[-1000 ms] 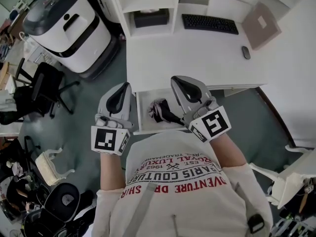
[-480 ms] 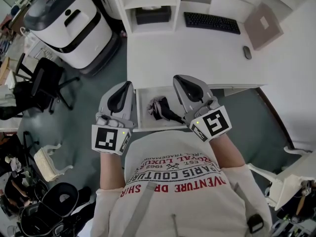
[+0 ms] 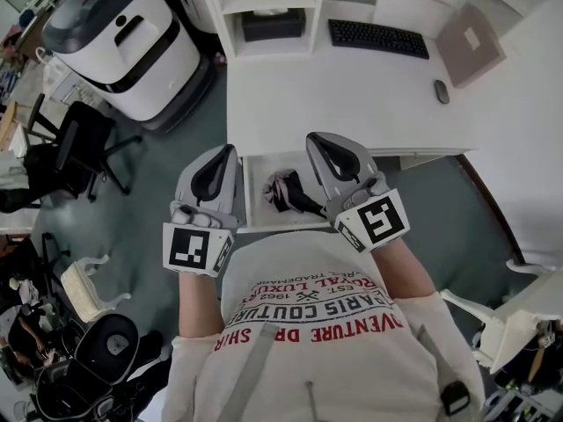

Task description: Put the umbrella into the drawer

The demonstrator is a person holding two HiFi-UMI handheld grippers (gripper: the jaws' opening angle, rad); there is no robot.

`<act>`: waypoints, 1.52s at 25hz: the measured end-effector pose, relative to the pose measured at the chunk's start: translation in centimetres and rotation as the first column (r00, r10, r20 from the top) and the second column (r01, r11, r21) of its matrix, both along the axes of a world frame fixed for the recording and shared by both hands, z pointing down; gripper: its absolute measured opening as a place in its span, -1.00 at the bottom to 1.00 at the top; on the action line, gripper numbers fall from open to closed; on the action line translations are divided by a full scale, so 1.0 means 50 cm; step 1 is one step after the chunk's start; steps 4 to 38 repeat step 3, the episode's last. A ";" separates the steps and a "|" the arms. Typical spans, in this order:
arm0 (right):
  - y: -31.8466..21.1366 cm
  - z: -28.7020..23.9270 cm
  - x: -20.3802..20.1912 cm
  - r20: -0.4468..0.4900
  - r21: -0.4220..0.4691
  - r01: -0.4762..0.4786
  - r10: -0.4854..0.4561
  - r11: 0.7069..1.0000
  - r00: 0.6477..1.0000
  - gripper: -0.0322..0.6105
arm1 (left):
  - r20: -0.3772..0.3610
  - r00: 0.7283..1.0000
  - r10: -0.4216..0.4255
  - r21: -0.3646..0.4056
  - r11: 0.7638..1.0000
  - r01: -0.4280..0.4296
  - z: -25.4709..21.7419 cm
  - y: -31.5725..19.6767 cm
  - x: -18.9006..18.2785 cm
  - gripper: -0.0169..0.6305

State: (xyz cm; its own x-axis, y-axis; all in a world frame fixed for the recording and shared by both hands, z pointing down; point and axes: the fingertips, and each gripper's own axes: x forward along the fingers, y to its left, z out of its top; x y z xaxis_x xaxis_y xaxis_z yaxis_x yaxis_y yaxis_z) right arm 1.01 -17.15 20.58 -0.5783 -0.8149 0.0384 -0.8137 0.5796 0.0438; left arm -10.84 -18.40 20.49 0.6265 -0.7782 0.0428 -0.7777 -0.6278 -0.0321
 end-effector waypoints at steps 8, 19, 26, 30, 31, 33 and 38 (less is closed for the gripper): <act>-0.007 0.002 -0.003 -0.002 0.003 -0.003 0.003 1.000 1.000 -0.90 | -0.001 1.000 0.000 0.003 1.000 0.000 0.000 -0.006 -0.003 -0.93; -0.007 0.002 -0.003 -0.002 0.003 -0.003 0.003 1.000 1.000 -0.90 | -0.001 1.000 0.000 0.003 1.000 0.000 0.000 -0.006 -0.003 -0.93; -0.007 0.002 -0.003 -0.002 0.003 -0.003 0.003 1.000 1.000 -0.90 | -0.001 1.000 0.000 0.003 1.000 0.000 0.000 -0.006 -0.003 -0.93; -0.007 0.002 -0.003 -0.002 0.003 -0.003 0.003 1.000 1.000 -0.90 | -0.001 1.000 0.000 0.003 1.000 0.000 0.000 -0.006 -0.003 -0.93; -0.007 0.002 -0.003 -0.002 0.003 -0.003 0.003 1.000 1.000 -0.90 | -0.001 1.000 0.000 0.003 1.000 0.000 0.000 -0.006 -0.003 -0.93; -0.007 0.002 -0.003 -0.002 0.003 -0.003 0.003 1.000 1.000 -0.90 | -0.001 1.000 0.000 0.003 1.000 0.000 0.000 -0.006 -0.003 -0.93; -0.007 0.002 -0.003 -0.002 0.003 -0.003 0.003 1.000 1.000 -0.90 | -0.001 1.000 0.000 0.003 1.000 0.000 0.000 -0.006 -0.003 -0.93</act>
